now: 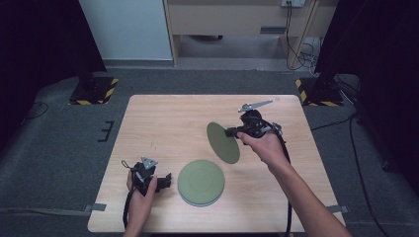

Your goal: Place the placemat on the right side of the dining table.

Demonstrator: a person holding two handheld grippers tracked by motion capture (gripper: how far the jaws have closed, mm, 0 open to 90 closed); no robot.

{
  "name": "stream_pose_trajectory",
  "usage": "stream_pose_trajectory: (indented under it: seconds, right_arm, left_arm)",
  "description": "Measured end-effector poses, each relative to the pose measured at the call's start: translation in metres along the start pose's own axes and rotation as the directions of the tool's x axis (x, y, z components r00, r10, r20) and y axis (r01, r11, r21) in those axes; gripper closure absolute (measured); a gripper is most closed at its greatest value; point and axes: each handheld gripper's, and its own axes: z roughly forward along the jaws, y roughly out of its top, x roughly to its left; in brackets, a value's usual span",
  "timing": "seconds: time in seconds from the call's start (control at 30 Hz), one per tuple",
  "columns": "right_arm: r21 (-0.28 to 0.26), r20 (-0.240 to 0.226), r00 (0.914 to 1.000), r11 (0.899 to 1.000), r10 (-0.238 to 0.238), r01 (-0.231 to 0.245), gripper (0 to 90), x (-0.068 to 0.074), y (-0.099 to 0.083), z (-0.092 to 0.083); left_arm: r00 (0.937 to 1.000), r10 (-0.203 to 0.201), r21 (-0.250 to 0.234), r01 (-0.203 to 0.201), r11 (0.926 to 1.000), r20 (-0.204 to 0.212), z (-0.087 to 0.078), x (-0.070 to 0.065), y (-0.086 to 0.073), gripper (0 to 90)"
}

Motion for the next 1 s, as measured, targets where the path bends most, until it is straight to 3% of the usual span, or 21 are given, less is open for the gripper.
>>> stream_pose_trajectory:
  seconds: [0.43,1.0]
  right_arm:
    - [-0.044,0.042,0.9982,0.998,0.043,-0.041,86.1,-0.010,0.011,-0.015]
    - [-0.077,0.100,0.9920,0.995,0.077,-0.069,86.0,-0.020,0.019,-0.019]
  left_arm:
    - [1.0000,0.002,0.001,-0.002,1.0000,0.002,0.001,0.000,-0.001,1.5]
    - [1.0000,-0.002,-0.001,0.002,1.0000,0.000,0.001,0.000,-0.001,1.6]
